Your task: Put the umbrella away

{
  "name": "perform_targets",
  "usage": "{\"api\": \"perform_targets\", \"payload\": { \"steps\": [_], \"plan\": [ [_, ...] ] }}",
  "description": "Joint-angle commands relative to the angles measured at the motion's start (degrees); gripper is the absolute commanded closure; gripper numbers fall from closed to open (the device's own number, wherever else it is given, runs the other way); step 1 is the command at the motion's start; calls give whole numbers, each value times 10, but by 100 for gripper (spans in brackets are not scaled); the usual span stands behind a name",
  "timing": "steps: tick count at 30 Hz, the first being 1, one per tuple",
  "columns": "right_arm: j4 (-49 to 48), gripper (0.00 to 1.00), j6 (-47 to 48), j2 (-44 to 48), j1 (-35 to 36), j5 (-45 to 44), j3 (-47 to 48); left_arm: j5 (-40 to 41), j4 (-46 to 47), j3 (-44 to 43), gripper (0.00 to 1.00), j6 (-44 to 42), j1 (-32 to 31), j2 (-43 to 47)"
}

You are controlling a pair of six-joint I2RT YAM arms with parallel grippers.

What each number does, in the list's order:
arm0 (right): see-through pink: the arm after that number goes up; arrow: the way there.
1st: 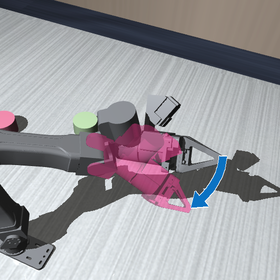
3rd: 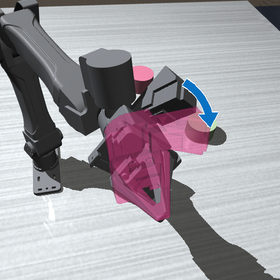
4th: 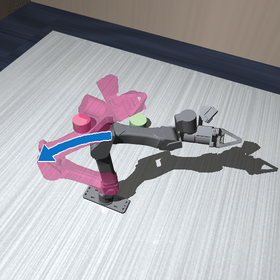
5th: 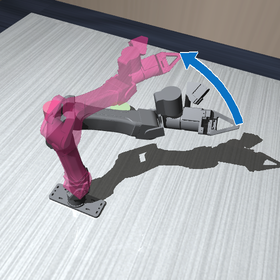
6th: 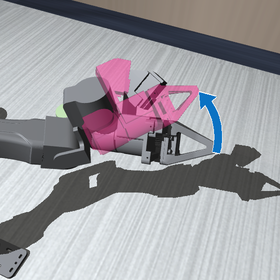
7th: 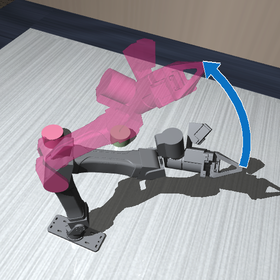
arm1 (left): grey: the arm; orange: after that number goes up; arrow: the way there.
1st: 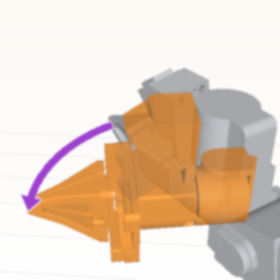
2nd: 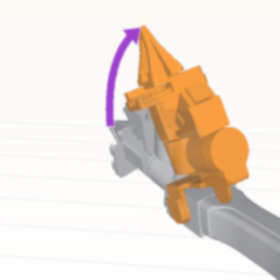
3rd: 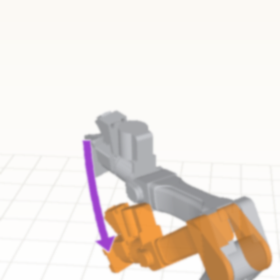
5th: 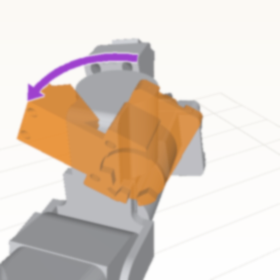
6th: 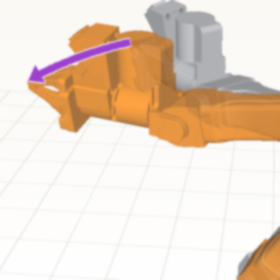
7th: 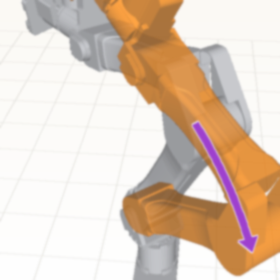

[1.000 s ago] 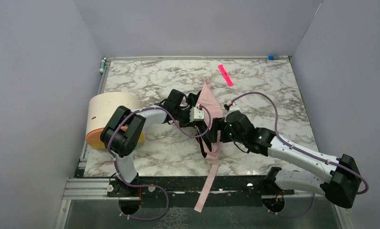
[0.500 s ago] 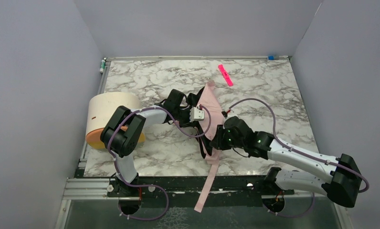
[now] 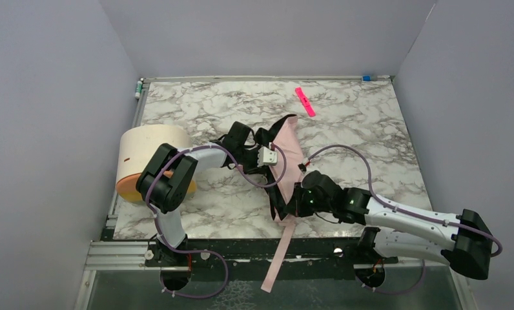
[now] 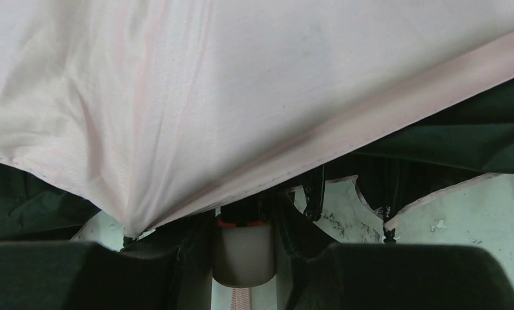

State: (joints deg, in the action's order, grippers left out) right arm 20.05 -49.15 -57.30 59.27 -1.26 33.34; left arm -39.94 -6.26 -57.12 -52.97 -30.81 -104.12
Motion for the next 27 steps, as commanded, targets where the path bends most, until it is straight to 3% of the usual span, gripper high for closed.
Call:
{"api": "perform_targets", "payload": {
  "steps": [1, 3, 5, 7, 14, 17, 22, 27],
  "plan": [
    [56, 99, -18, 5, 26, 55, -18, 17, -6, -14, 100, 7, 9, -5],
    [65, 90, -10, 17, 26, 31, -9, 16, -6, -13, 100, 6, 9, -4],
    [73, 69, 14, 36, 26, -10, 9, 14, -6, -11, 100, 4, 9, -2],
    [88, 58, 42, 50, 26, -57, 43, 13, -6, -9, 100, -2, 9, -1],
    [150, 46, 98, 49, 25, -238, 136, 0, -14, 3, 100, -36, 6, 10],
    [137, 42, 124, 28, 5, -273, 157, 1, -13, 11, 100, -46, 3, 14],
    [69, 40, 195, 0, -90, -205, 166, 14, -9, 33, 100, -93, -14, 26],
    [-43, 36, 277, -17, -255, 27, 149, 51, 31, 99, 100, -170, -42, 54]
  ]
}}
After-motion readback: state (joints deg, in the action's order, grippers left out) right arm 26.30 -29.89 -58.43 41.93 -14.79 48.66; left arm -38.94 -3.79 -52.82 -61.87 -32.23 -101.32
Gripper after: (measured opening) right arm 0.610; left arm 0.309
